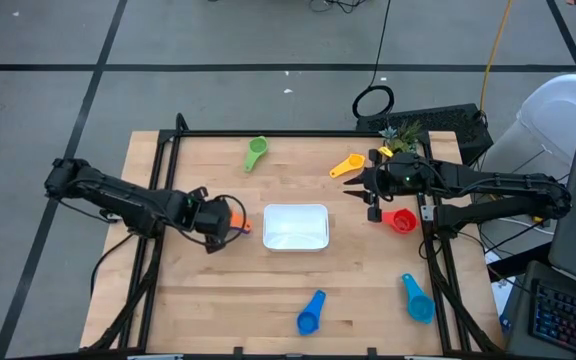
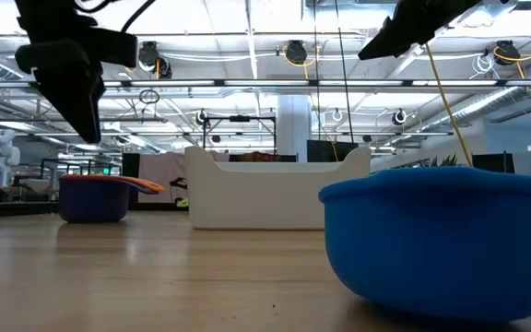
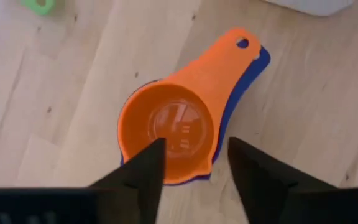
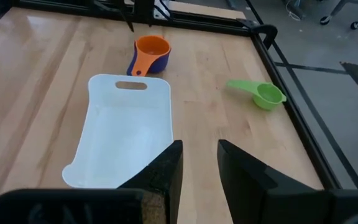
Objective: Nest measuring cups in basket
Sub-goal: Stack the red measuring cup on top of the stacked blue and orange measuring cup
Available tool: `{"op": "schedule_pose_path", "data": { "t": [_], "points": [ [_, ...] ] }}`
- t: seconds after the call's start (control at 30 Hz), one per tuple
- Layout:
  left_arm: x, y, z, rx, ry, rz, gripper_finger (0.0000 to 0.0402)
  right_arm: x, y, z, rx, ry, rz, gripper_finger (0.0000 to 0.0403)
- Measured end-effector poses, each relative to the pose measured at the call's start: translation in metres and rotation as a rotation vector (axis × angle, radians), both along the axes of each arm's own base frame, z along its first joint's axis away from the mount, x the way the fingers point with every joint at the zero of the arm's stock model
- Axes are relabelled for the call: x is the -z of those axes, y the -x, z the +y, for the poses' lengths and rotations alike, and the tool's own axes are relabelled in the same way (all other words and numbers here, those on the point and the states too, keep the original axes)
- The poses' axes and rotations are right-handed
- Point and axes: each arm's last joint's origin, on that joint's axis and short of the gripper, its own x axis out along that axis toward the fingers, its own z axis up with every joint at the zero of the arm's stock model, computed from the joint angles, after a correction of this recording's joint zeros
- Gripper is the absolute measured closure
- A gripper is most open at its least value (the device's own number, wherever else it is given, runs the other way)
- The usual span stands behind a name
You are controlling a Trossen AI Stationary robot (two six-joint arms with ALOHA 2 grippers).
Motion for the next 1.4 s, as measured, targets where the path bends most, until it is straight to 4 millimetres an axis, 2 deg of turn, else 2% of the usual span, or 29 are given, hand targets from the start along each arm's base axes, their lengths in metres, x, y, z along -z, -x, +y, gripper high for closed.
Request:
{"op": "schedule_pose_path", "data": {
  "t": [0.13, 0.3, 0.53, 0.77, 0.97, 1.17, 1.4],
  "points": [
    [0.012, 0.002, 0.005, -0.007, 0.033, 0.016, 0.0166, 0.001, 0.001, 0.000, 0.005, -0.009, 0.010, 0.0307],
    [0.023, 0.006, 0.007, 0.007, 0.028, 0.041, 0.0148, 0.002, 0.001, 0.000, 0.004, -0.009, 0.017, 0.0307],
    [0.026, 0.002, 0.009, 0.079, 0.055, 0.027, 0.0167, 0.001, 0.001, -0.001, 0.028, 0.016, 0.020, 0.0307],
    [0.041, 0.011, 0.013, 0.064, 0.076, 0.086, 0.0202, 0.007, 0.017, -0.009, 0.353, 0.135, 0.134, 0.0307],
    [0.041, 0.010, 0.013, 0.079, 0.078, 0.076, 0.0223, 0.016, 0.031, -0.014, 0.565, -0.074, 0.181, 0.0307],
    [0.041, 0.008, 0.012, 0.096, 0.076, 0.054, 0.0227, 0.032, 0.051, -0.021, 0.767, -0.201, 0.377, 0.0307],
    [0.041, 0.008, 0.012, 0.141, 0.064, 0.064, 0.0224, 0.046, 0.053, -0.020, 0.755, -0.363, 0.571, 0.0307]
  ]
}}
